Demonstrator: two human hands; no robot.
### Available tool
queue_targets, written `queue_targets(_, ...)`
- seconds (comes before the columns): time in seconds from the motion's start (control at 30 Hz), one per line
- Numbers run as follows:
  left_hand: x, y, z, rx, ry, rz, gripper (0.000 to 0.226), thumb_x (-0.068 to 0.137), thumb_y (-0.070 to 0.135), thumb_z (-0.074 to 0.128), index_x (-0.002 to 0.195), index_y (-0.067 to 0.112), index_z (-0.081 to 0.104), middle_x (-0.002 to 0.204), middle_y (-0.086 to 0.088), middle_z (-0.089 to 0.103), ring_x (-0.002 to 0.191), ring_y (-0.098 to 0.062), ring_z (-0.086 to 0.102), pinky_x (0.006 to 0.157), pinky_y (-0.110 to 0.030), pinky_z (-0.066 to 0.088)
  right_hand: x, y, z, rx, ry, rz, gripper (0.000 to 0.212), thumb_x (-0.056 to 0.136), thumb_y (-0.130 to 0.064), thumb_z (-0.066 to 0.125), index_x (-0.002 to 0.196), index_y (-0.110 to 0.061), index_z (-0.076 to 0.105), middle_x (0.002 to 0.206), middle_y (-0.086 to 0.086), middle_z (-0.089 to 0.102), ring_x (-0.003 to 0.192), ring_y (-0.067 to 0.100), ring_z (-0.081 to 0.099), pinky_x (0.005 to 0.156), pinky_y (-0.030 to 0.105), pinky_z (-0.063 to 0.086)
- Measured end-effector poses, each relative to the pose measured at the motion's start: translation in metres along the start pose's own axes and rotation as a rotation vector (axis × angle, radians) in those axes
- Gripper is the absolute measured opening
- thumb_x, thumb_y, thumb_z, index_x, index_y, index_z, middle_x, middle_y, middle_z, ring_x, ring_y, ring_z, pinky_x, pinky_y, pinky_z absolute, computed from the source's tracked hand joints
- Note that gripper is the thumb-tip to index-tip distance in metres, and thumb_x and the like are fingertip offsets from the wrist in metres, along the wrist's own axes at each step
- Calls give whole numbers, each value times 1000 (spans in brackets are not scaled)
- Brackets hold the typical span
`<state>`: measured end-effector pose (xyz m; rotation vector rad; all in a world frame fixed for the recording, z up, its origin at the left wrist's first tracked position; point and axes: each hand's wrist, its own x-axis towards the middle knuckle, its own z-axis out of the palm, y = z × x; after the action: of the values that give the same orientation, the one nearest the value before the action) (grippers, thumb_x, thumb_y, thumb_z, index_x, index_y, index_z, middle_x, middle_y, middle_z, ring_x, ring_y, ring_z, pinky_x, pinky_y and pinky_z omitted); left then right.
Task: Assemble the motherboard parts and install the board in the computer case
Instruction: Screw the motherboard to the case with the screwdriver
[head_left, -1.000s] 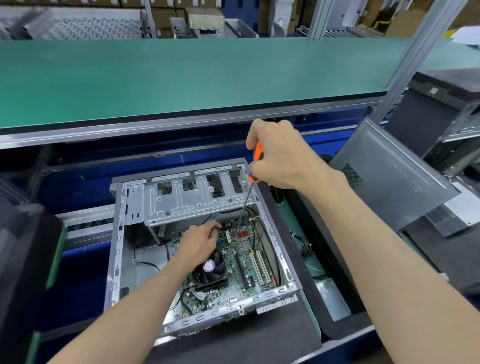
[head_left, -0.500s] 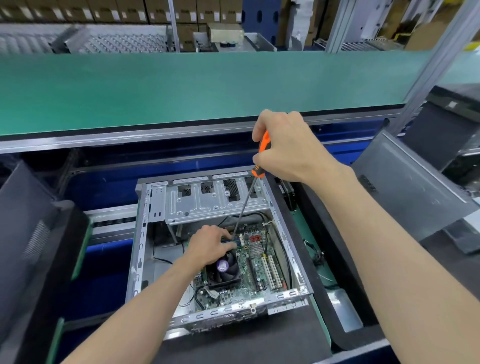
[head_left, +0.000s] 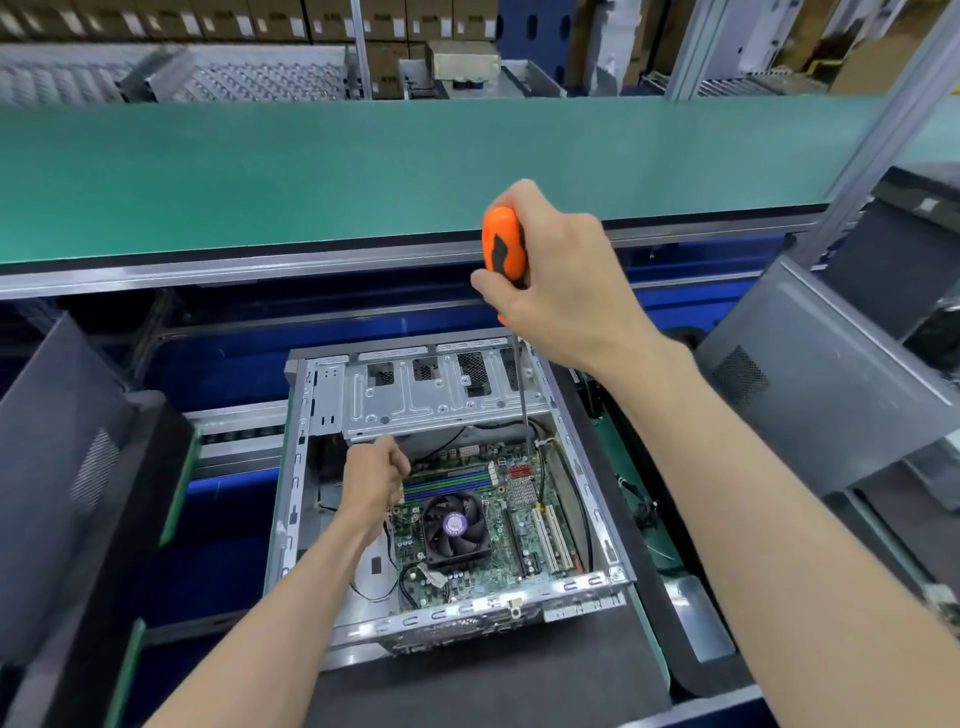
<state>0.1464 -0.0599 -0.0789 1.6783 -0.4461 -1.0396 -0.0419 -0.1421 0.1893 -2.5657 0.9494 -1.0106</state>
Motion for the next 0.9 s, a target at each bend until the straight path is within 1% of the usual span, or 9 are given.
queue_targets(0.1,-1,-5,2,182,18,-13,42,94,27,52,56,9,56,39,2,35,32,-14,30,44,-26,26,-3,-1,20,-21,-7,-21,32,93,-32,58,118,-15,45,65,-12,34,66,29,47,63,47,47)
queue_targets(0.27,-3,-14,3,316,23,12,48,94,38,57,53,13,58,40,2,43,33,-14,37,52,-29,33,-1,-4,38,101,-35,-52,44,99,-24,54,138,-11,39,70,-18,31,65,17,36,61,31,26)
queue_targets(0.33,-3,-14,3,326,17,52,50,94,40,57,50,16,57,40,4,42,35,-12,37,53,-29,35,2,-9,44,129,-69,-64,50,100,-21,53,145,-10,35,78,-20,40,72,17,36,65,30,23)
queue_targets(0.4,-5,-14,3,364,16,91,50,94,40,58,49,17,56,39,7,42,35,-9,37,56,-28,38,4,-14,53,155,-134,-85,57,101,-20,52,152,-11,28,110,-4,61,93,26,50,77,35,36)
queue_targets(0.47,-6,-14,4,394,11,120,48,94,38,58,51,16,55,39,7,40,36,-9,36,57,-28,40,4,-21,63,177,-196,-91,62,102,-20,51,156,-12,21,142,10,51,117,31,52,94,44,43)
queue_targets(0.53,-6,-14,5,414,1,138,46,93,36,60,51,16,54,39,7,38,37,-11,33,54,-28,36,3,-28,74,191,-251,-104,66,103,-22,52,158,-15,17,153,11,42,126,36,51,100,51,43)
queue_targets(0.67,-7,-13,6,448,-5,171,45,91,29,62,51,15,51,40,7,35,38,-11,30,51,-29,29,-6,-43,97,141,-322,-202,69,103,-34,50,159,-24,10,149,3,43,107,40,60,85,54,49)
queue_targets(0.8,-9,-11,7,453,-5,197,45,86,16,59,46,22,37,43,6,32,41,-8,24,50,-29,20,-10,-63,115,-43,-243,-390,69,101,-43,51,158,-17,21,126,-1,57,68,34,59,55,40,47)
queue_targets(0.9,-11,-9,6,406,-22,197,26,85,11,57,63,17,44,59,-6,46,56,-12,32,60,-32,27,-12,-69,129,-159,-267,-382,60,101,-41,52,150,-13,32,110,3,63,70,30,60,52,35,36)
